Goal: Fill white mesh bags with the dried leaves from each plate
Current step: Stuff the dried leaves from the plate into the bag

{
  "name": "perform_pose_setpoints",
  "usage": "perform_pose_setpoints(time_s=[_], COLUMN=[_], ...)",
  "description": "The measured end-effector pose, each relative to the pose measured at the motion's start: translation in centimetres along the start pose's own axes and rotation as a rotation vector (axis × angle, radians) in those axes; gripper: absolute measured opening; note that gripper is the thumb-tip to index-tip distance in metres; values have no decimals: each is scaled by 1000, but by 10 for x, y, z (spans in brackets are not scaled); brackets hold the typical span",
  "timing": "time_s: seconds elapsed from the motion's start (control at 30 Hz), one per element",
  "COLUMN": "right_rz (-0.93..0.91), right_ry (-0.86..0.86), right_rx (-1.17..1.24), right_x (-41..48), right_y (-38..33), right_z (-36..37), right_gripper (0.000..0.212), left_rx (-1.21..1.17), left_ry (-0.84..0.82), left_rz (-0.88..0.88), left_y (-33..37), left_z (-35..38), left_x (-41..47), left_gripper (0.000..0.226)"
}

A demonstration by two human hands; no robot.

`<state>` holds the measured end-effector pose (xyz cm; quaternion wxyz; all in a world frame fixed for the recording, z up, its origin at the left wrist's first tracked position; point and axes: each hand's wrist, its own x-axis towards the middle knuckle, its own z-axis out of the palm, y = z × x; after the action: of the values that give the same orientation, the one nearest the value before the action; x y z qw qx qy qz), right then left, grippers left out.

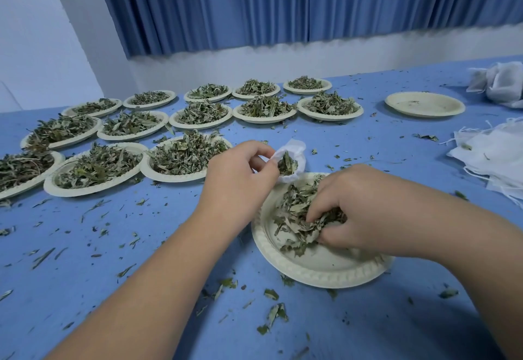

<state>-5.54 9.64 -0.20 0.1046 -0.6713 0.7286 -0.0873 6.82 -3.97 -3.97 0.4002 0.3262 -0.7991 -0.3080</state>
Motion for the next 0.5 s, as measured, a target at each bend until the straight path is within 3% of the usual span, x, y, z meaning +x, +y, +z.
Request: perform_pose_setpoints(time_s=[0.5], right_rz=[93], right_ry=[268], right_rx=[554], right_x=[0], right_y=[10], right_z=[-21], right_gripper=[5], left_rx=[179], left_ry=[37], left_rz=[114], left_y=[9], left_z=[-11], left_x=[-6], left_gripper=[7])
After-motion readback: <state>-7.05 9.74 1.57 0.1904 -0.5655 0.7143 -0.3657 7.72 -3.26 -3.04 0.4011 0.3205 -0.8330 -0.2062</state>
